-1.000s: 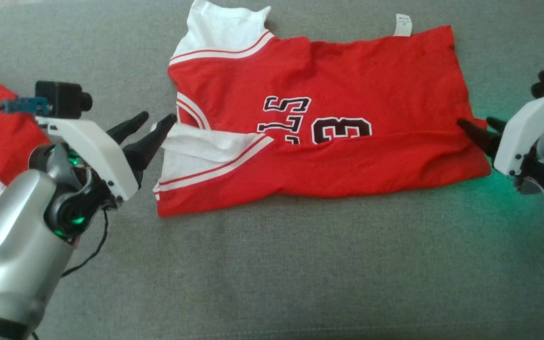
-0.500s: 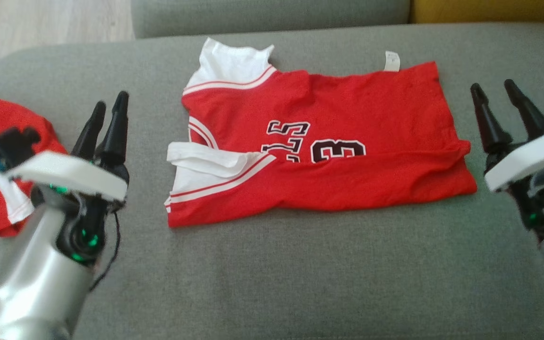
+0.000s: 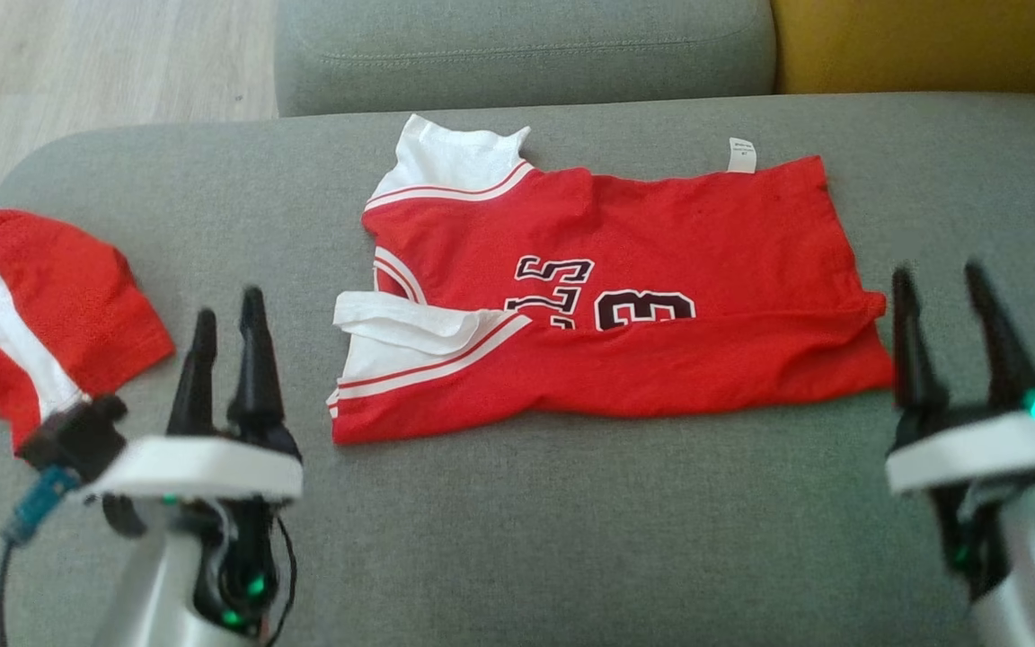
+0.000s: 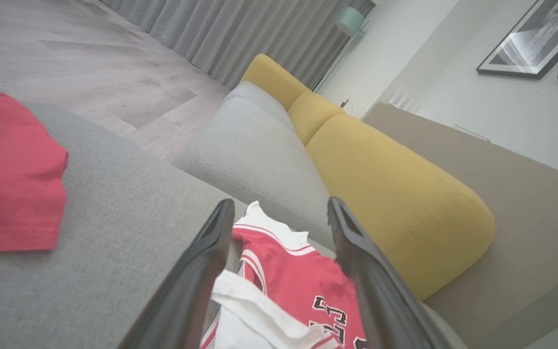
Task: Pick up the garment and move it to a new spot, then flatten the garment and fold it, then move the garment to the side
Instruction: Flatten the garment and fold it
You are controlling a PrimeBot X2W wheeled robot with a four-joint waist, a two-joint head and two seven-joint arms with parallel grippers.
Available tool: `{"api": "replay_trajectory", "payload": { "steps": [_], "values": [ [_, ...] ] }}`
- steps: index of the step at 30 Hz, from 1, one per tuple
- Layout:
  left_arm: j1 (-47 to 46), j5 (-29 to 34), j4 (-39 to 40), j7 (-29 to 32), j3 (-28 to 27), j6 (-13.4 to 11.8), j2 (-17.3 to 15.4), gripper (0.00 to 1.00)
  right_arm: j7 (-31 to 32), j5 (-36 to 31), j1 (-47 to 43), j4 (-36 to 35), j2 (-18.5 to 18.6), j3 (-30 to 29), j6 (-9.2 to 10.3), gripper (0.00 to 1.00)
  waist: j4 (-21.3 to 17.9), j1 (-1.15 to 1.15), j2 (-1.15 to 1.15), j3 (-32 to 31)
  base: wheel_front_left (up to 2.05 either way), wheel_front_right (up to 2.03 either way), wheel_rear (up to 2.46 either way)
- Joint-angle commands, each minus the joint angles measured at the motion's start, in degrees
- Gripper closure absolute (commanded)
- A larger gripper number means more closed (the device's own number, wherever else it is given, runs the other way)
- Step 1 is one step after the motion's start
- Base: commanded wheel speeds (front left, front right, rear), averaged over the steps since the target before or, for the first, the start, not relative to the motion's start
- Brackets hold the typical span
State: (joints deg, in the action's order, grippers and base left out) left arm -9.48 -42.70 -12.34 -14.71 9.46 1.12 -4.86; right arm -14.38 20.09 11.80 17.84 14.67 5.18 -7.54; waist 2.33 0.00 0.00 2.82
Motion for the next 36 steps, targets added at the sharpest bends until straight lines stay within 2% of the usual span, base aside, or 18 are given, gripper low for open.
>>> {"api": "replay_trajectory", "payload": {
  "steps": [1, 5, 8, 19, 28, 31, 36],
  "values": [
    [-1.2, 3.0, 2.5, -0.3, -2.8, 0.7, -0.2, 0.00, -0.6, -1.2, -0.5, -3.0, -0.7, -0.1, 0.05, 0.00, 0.0, 0.00, 0.00, 0.0, 0.00, 0.00, 0.00],
    [2.4, 10.8, 2.0, -0.3, -3.6, 1.6, 1.3, 0.00, -0.6, -3.9, -4.6, -5.8, -4.8, -1.9, 0.05, 0.00, -0.4, 0.00, 0.00, 0.3, 0.00, 0.00, 0.00],
    [3.8, 13.1, 0.6, -0.3, -4.1, 2.0, 1.8, 0.00, -0.6, -4.8, -5.8, -6.8, -6.6, -2.8, 0.05, 0.00, -0.9, 0.00, 0.00, 0.6, 0.00, 0.00, 0.00],
    [1.5, 16.0, -8.2, -0.3, -0.8, 1.6, 2.0, 0.00, -0.6, -6.3, -4.8, -7.7, -7.4, -3.2, 0.05, 0.00, -2.6, 0.00, 0.00, 2.4, 0.00, 0.00, 0.00],
    [-3.4, 22.6, -19.6, -0.1, 1.1, -1.6, 0.9, 0.00, -0.6, -5.4, -3.4, -8.3, -7.9, -3.1, 0.05, 0.00, -4.3, 0.00, 0.00, 5.4, 0.00, 0.00, 0.00],
    [-5.3, 23.6, -23.5, 0.2, 1.3, -3.0, 0.5, 0.00, -0.6, -5.2, -3.2, -8.6, -7.9, -3.0, 0.05, 0.00, -4.7, 0.00, 0.00, 6.0, 0.00, 0.00, 0.00],
    [-7.3, 23.7, -27.3, 0.3, 1.2, -4.0, 0.3, 0.00, -0.6, -5.1, -3.1, -9.0, -7.9, -3.1, 0.05, 0.00, -5.2, 0.00, 0.00, 6.6, 0.00, 0.00, 0.00]
  ]
}}
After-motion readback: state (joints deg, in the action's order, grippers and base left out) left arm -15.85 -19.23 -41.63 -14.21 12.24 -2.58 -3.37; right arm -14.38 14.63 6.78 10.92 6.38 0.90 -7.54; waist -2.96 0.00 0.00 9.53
